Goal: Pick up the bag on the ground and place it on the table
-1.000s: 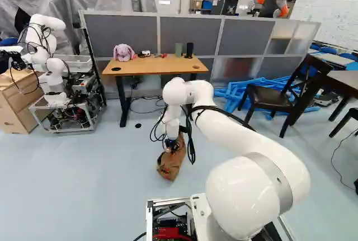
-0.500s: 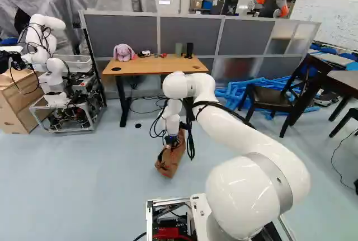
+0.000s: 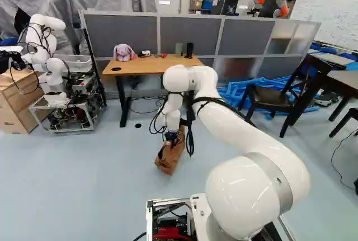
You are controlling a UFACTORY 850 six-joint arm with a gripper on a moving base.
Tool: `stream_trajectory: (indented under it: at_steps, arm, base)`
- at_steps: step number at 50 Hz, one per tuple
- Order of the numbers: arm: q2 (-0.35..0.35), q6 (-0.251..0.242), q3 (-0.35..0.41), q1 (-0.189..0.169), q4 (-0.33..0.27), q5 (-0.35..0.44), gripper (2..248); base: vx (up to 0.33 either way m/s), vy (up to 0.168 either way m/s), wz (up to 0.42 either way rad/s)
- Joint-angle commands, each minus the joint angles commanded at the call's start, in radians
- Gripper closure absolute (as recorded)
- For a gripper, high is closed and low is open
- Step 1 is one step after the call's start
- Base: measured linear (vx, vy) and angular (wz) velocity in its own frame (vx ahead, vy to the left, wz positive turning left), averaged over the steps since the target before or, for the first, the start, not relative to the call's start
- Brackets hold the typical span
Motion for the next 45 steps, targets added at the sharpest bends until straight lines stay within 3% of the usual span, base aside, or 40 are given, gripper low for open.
stream_trajectory:
  at_steps: [45]
  arm:
    - [0.169,0.0,0.141,0.0,0.0,0.0,227]
  base:
    - [0.0,0.0,0.0]
